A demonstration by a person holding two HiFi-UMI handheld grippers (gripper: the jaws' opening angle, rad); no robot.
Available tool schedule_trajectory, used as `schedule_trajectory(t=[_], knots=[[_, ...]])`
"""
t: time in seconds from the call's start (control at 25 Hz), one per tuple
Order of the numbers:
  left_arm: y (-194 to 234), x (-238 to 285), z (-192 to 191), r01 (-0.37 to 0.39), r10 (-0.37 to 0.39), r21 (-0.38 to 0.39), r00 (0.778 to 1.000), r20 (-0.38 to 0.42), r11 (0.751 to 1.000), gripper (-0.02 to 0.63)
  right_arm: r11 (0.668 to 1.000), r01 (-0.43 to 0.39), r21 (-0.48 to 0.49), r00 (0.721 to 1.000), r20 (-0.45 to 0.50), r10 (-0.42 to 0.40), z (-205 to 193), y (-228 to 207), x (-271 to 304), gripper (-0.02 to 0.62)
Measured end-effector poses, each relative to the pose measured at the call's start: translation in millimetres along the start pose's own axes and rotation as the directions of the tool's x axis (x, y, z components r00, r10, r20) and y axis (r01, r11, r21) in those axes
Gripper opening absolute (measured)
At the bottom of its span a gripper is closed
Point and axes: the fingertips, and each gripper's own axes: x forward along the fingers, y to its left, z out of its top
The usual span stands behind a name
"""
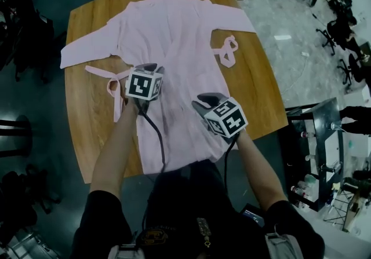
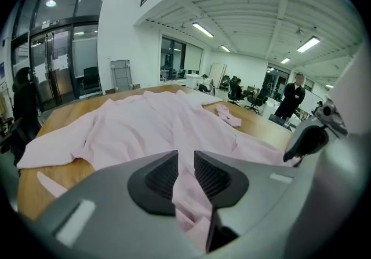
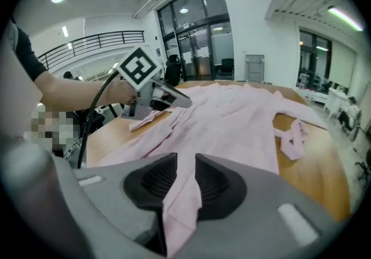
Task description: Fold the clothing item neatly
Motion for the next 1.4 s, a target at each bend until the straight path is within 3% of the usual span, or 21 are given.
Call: schedule_trajectory(t=[0.28,0.44,0.68,0.88,1.08,1.16,1.2,1.4], knots=[[-41.1,-18.9,13.7,0.023,-0.024,0.014,0.998,0.062,1.0,0.065,0.987,0.159,0.021,0.986,0.044,-0.16,15.4,-73.0,-38.2,0.097],[-84.5,-6.5,35.7,0.047,-0.049,0.021,0.993,0.107,0.999,0.011,0.986,0.163,0.021,0.985,0.055,-0.164,18.5,-125.3,-50.3,0.097],[-125.1,31.0,62.5,0.024,-0.024,0.002,0.995,0.095,1.0,0.008,0.989,0.146,-0.021,0.989,0.003,-0.146,8.8,-203.0,-45.8,0.097],[-135.3,57.6,63.1,-0.005,0.006,-0.022,0.999,0.053,1.0,0.008,0.995,0.079,-0.068,0.995,-0.051,-0.083,-0.8,-230.8,-6.7,0.104],[-135.1,66.4,52.0,-0.035,0.036,-0.046,0.999,0.007,0.998,0.008,0.992,0.097,-0.074,0.984,-0.143,-0.107,-18.2,-259.4,27.2,0.107],[-133.8,65.0,47.4,-0.037,0.037,-0.056,0.999,0.004,0.998,0.008,0.995,0.066,-0.079,0.979,-0.187,-0.08,-24.8,-258.7,29.9,0.011],[-132.5,64.2,46.3,-0.037,0.037,-0.058,0.999,0.006,0.998,0.008,0.995,0.056,-0.081,0.979,-0.192,-0.071,-23.0,-258.4,27.2,0.011],[-123.8,55.6,46.4,-0.04,0.042,-0.065,0.999,0.025,0.997,0.008,0.991,0.07,-0.113,0.995,-0.058,-0.077,25.1,-252.3,-12.5,0.011]])
